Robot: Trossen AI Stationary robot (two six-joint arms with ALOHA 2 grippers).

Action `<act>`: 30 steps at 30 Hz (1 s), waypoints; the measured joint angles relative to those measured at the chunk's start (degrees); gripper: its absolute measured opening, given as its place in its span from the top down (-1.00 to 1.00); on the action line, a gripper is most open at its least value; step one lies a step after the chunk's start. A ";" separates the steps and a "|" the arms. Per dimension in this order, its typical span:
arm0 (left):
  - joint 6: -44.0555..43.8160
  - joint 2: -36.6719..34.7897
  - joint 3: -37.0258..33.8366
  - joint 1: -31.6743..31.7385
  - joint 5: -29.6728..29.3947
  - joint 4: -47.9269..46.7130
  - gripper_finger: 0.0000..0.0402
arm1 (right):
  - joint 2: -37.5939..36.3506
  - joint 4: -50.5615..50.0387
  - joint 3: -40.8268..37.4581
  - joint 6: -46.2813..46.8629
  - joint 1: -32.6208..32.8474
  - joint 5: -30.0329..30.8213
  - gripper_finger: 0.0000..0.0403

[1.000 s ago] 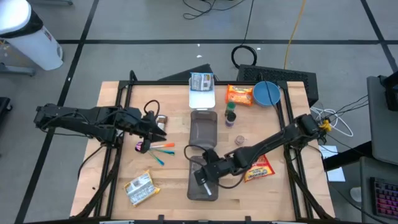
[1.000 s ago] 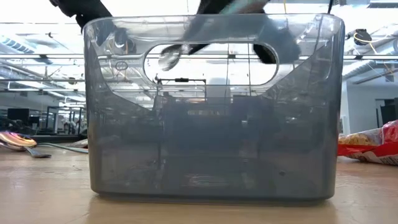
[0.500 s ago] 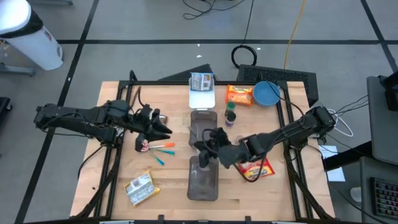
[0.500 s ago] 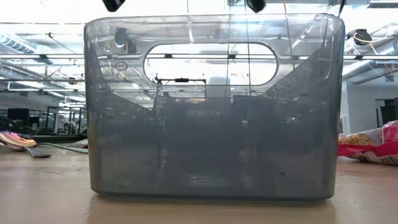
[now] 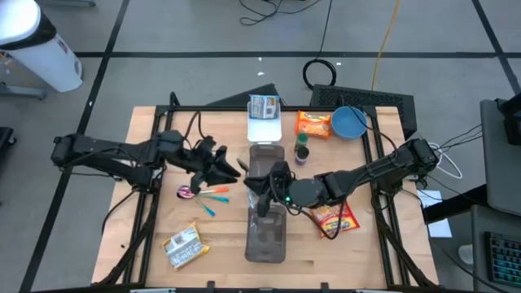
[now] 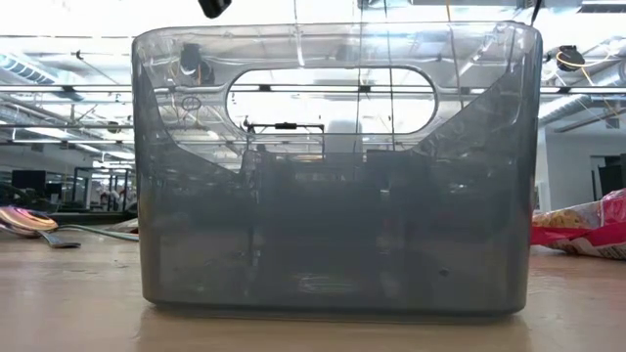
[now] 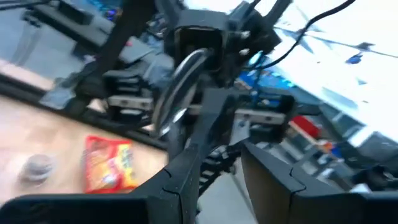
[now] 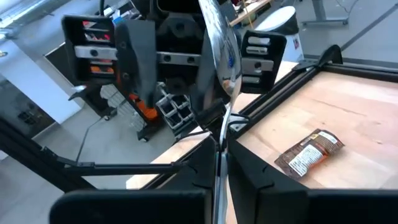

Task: Pick & Place Food Item
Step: Put the blue patterned spoon into the bottom black bin

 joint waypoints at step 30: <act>1.20 3.59 0.09 0.02 -0.90 4.51 0.38 | 0.04 5.31 -0.11 -7.00 0.50 3.13 0.95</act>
